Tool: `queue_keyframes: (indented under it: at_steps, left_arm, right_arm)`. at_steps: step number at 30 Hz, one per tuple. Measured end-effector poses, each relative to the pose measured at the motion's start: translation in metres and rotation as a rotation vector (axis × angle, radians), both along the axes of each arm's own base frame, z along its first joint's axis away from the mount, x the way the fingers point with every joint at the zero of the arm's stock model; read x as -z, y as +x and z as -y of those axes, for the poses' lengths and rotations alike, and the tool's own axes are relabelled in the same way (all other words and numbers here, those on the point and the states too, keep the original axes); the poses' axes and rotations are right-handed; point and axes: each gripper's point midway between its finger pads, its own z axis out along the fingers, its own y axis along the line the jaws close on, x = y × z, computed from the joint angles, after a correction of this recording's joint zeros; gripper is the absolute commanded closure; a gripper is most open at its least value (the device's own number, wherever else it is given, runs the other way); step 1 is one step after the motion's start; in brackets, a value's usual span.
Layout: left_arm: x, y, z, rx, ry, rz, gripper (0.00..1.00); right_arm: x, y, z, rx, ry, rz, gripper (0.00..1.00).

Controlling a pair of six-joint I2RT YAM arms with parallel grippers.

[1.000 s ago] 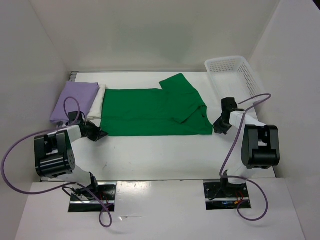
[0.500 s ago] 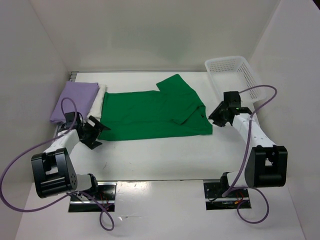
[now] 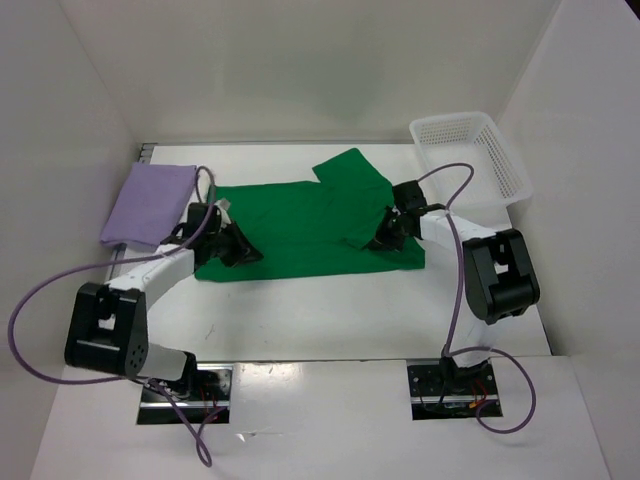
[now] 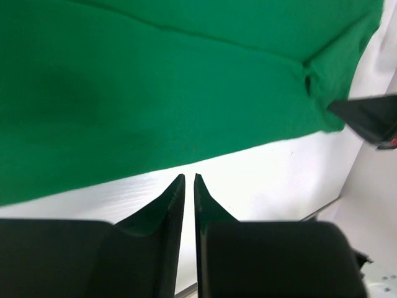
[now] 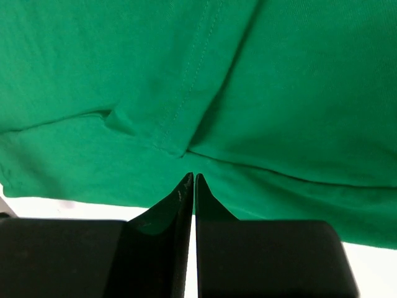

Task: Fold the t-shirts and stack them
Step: Fold the flattened tshirt in 1/3 of the way

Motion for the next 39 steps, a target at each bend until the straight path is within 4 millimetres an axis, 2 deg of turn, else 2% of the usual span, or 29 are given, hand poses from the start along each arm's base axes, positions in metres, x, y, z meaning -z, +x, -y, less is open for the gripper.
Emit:
queue_keyframes:
  at_steps: [6,11,18,21,25,29,32,35,36,39]
  left_arm:
    - [0.025,0.006,0.046,0.124,0.023,-0.051,0.82]
    - [0.035,0.014,0.075,0.195,0.029,-0.045,0.82]
    - [0.043,0.015,0.074,0.187,0.045,-0.058,0.80]
    - [0.046,0.013,0.073,0.182,0.045,-0.061,0.80]
    - [0.049,0.011,0.073,0.169,0.036,-0.079,0.80]
    - [0.049,0.012,0.073,0.165,0.038,-0.076,0.80]
    - [0.049,0.012,0.073,0.164,0.039,-0.076,0.80]
    - [0.046,0.012,0.071,0.157,0.046,-0.067,0.79]
    - [0.043,0.013,0.070,0.153,0.049,-0.059,0.79]
    - [0.036,0.015,0.069,0.147,0.050,-0.034,0.79]
  right_arm:
    - [0.013,0.003,-0.004,-0.012,-0.001,-0.022,0.97]
    - [0.028,0.002,-0.007,-0.023,-0.007,-0.051,0.97]
    - [0.025,0.021,-0.015,-0.032,0.011,-0.029,0.99]
    - [0.021,0.036,-0.020,-0.036,0.022,-0.010,0.99]
    - [0.017,0.068,-0.032,-0.041,0.047,0.026,1.00]
    - [0.019,0.116,-0.054,-0.059,0.107,0.064,1.00]
    - [0.017,0.137,-0.070,-0.078,0.164,0.075,0.89]
    - [0.005,0.139,-0.067,-0.081,0.117,0.098,0.71]
    - [-0.003,0.139,-0.065,-0.081,0.095,0.114,0.68]
    - [-0.038,0.136,-0.057,-0.084,0.027,0.192,0.68]
